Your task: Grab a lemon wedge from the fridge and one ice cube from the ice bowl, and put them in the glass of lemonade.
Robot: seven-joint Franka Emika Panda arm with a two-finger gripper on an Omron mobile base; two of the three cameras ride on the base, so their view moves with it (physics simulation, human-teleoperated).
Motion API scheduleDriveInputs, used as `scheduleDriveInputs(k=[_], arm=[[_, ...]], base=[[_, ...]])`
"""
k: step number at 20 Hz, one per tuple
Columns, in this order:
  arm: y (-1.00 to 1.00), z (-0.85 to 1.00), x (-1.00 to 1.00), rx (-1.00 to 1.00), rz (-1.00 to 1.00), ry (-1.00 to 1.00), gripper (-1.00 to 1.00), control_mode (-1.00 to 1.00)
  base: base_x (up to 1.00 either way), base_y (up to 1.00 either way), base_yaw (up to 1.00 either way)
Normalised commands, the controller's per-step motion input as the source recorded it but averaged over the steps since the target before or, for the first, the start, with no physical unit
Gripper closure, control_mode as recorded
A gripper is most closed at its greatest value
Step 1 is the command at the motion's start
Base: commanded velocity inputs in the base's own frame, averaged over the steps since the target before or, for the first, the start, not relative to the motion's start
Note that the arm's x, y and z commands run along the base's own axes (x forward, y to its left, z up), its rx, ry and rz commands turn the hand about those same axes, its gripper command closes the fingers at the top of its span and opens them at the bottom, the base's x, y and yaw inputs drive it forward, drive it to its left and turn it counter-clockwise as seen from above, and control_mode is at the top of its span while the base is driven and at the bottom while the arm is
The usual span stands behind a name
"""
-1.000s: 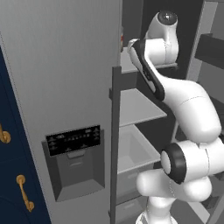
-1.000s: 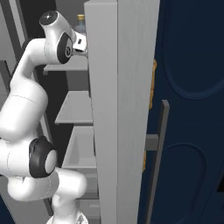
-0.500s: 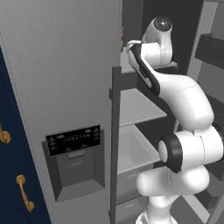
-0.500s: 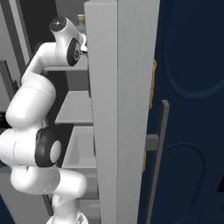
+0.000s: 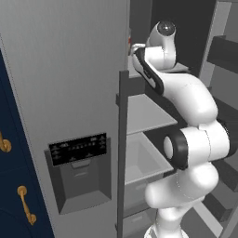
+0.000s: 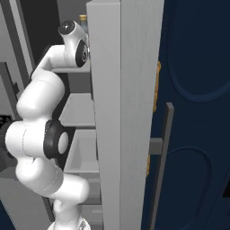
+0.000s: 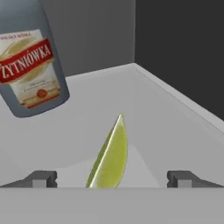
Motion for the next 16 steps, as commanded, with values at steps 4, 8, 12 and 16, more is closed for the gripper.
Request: scheduleDriveInputs(k=[4,8,12,16], arm=[[0.0,0.0,0.28,0.0,0.0,0.0,-1.0,-1.0],[0.0,-0.07,0.13,0.0,0.0,0.06,-1.0,-1.0],[0.0,-0.03,-0.15,0.0,-0.01,0.04,-1.0,-1.0],[0.0,-0.19,-0.09,0.0,-0.02,0.0,-1.0,-1.0]], base=[[0.0,0.0,0.0],[0.0,0.0,0.0],[0.0,0.0,0.0],[0.0,0.0,0.0]])
